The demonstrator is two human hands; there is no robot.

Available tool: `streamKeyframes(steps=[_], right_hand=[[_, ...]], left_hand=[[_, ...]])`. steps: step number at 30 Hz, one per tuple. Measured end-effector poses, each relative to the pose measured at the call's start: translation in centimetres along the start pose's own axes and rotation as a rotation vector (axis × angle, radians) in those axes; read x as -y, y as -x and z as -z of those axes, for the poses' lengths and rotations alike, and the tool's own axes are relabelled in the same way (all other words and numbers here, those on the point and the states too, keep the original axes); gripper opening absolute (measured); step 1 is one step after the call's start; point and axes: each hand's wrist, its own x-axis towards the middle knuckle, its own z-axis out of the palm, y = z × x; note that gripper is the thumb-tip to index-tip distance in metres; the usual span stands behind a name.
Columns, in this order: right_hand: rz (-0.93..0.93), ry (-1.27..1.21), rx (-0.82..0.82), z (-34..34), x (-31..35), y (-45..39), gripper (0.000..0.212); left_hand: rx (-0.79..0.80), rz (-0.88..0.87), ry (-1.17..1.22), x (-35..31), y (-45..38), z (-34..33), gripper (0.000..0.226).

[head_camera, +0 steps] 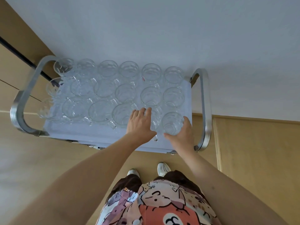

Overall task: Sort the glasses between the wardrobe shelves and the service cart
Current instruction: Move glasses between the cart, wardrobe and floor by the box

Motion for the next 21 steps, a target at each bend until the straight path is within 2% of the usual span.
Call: streamKeyframes(steps=[10, 21], right_hand=[[0.025, -0.015, 0.020, 0.2, -0.1, -0.4, 0.105], [0.062, -0.018, 0.072, 0.9, 0.3, -1.9, 0.111]], left_hand=[[-0.109, 0.040, 0.047, -0.2, -0.7, -0.2, 0.098], [-0.090, 0.152, 0.150, -0.1, -0.6, -1.0, 0.099]])
